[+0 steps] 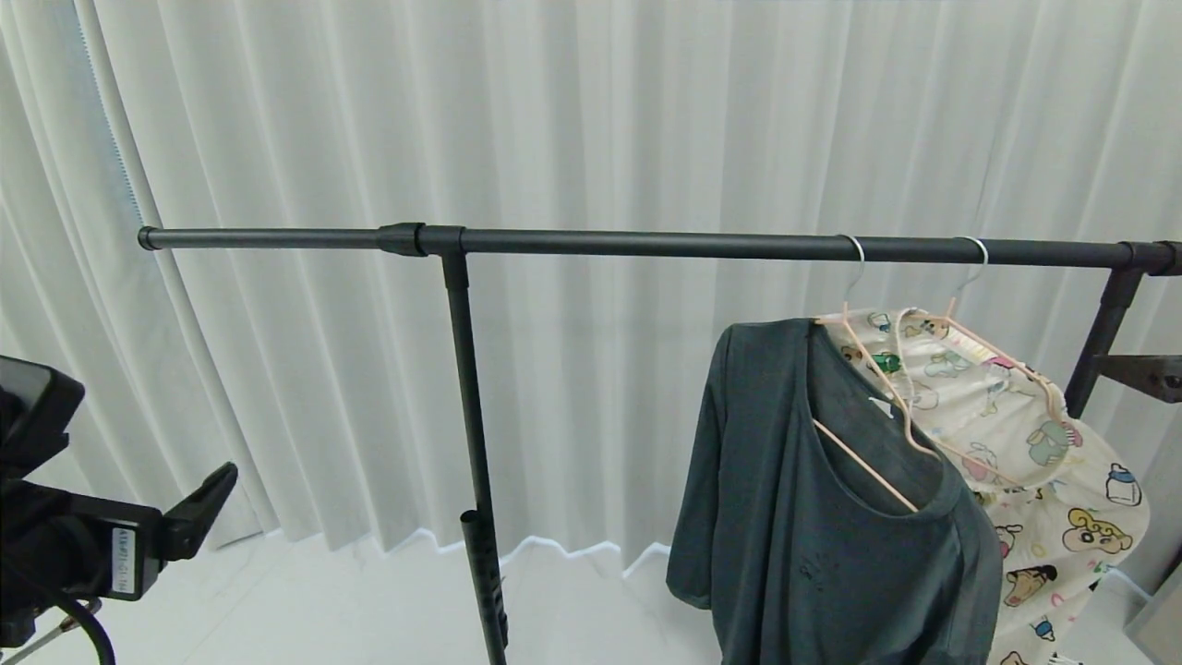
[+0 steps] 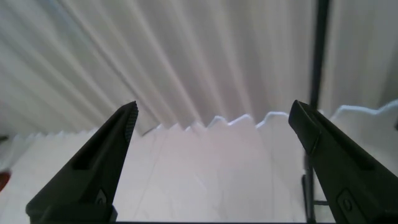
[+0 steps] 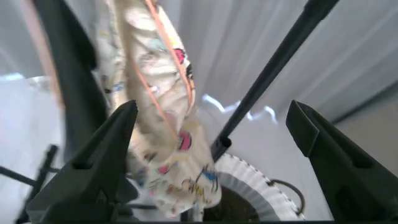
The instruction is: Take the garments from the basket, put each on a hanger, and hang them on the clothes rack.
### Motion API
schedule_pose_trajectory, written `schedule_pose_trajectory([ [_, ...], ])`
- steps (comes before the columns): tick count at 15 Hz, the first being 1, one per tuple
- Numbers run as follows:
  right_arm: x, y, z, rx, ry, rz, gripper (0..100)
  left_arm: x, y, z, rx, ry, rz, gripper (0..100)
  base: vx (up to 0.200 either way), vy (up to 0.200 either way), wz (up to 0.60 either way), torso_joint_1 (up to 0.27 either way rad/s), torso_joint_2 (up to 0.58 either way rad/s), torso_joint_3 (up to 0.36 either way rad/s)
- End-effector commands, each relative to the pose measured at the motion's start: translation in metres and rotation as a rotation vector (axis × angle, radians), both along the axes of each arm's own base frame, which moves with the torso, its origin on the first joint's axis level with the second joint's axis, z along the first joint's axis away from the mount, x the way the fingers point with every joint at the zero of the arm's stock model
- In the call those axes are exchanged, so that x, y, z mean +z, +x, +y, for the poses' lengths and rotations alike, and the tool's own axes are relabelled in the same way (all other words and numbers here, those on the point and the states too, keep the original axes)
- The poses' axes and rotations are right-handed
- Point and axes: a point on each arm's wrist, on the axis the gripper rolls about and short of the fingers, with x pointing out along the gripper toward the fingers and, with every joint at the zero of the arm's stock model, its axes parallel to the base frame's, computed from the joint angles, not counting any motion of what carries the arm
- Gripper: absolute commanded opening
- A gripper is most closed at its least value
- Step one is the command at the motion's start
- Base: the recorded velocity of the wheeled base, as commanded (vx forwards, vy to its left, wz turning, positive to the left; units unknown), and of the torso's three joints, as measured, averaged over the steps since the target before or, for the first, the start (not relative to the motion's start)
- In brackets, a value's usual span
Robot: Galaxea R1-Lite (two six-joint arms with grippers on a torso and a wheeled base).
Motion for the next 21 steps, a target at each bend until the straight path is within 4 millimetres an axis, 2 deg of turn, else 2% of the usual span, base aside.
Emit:
schedule_pose_trajectory([
  [1,0.002,-0.023,-0.009,-0.048,-0.015,-0.044,100,-0.001,0.000,0.015,0.128,-0.003,-0.001,100,0.000,0.000,0.00,0.000,0.00,0.000],
  [3,0.002,-0.028,-0.013,-0.065,-0.031,-0.058,100,0.000,-0.001,0.024,0.200,-0.008,-0.009,100,0.000,0.000,0.00,0.000,0.00,0.000],
  [6,-0.002,-0.043,-0.011,-0.020,-0.022,-0.090,100,-0.001,-0.010,0.025,0.213,-0.010,-0.029,100,-0.200,0.000,0.00,0.009,0.01,0.001],
  [8,-0.012,-0.052,-0.011,-0.016,-0.048,-0.075,100,-0.008,-0.021,0.025,0.214,-0.006,-0.035,100,-0.200,0.000,0.00,0.000,0.00,0.000],
  [13,-0.026,-0.058,-0.012,-0.008,-0.117,-0.122,100,-0.031,-0.046,0.025,0.215,0.001,-0.031,100,-0.200,0.000,0.00,0.000,0.00,0.006],
  [16,-0.043,-0.077,-0.010,0.007,-0.163,-0.115,100,-0.046,-0.063,0.025,0.215,0.000,-0.042,100,-0.200,0.000,0.00,-0.001,0.00,0.001],
  [21,-0.105,-0.139,-0.006,0.006,-0.182,-0.163,100,-0.087,-0.109,0.025,0.226,-0.008,-0.177,100,-0.200,0.000,0.00,0.002,0.00,0.000],
])
